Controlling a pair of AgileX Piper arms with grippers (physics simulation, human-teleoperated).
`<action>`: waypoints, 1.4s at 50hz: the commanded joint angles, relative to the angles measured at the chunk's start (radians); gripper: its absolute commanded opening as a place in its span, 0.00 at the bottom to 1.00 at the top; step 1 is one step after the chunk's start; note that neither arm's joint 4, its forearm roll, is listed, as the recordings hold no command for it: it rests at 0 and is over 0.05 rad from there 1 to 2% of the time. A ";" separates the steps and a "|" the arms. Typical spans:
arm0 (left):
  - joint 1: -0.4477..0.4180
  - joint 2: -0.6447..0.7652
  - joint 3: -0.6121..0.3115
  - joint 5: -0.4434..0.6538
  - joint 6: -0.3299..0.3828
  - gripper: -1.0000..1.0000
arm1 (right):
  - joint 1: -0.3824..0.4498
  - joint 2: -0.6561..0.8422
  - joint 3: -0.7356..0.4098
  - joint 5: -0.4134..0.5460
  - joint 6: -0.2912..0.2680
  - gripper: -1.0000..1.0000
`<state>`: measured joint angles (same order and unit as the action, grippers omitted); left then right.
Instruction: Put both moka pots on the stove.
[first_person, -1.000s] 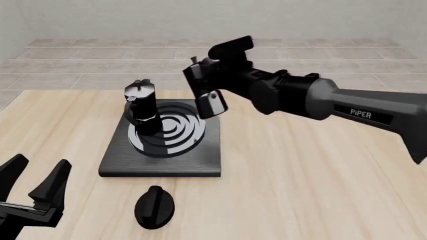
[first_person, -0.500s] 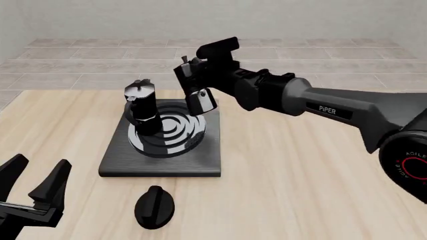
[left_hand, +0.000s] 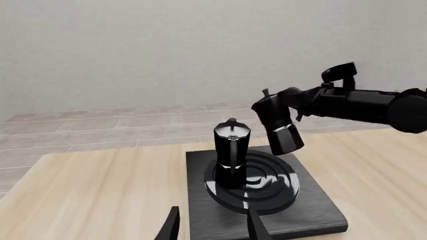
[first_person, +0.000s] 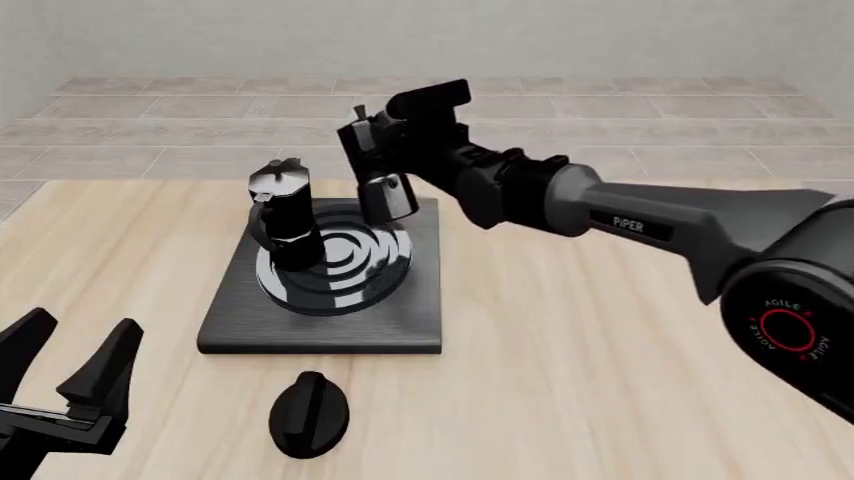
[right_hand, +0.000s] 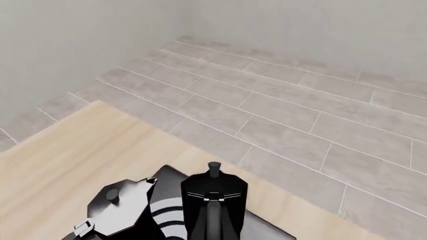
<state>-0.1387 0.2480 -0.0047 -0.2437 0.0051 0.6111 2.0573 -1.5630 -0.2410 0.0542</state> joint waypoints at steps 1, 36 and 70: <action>-0.002 0.001 0.002 -0.003 0.000 1.00 | 0.003 -0.008 -0.029 -0.051 0.033 0.00; -0.002 0.001 0.002 -0.003 0.000 1.00 | 0.049 0.080 -0.071 -0.075 0.160 0.00; -0.002 0.001 0.002 -0.003 0.000 1.00 | 0.027 0.095 -0.018 -0.030 0.310 0.00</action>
<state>-0.1386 0.2479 -0.0047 -0.2437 0.0051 0.6263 2.1630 -1.5950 -0.2858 0.2997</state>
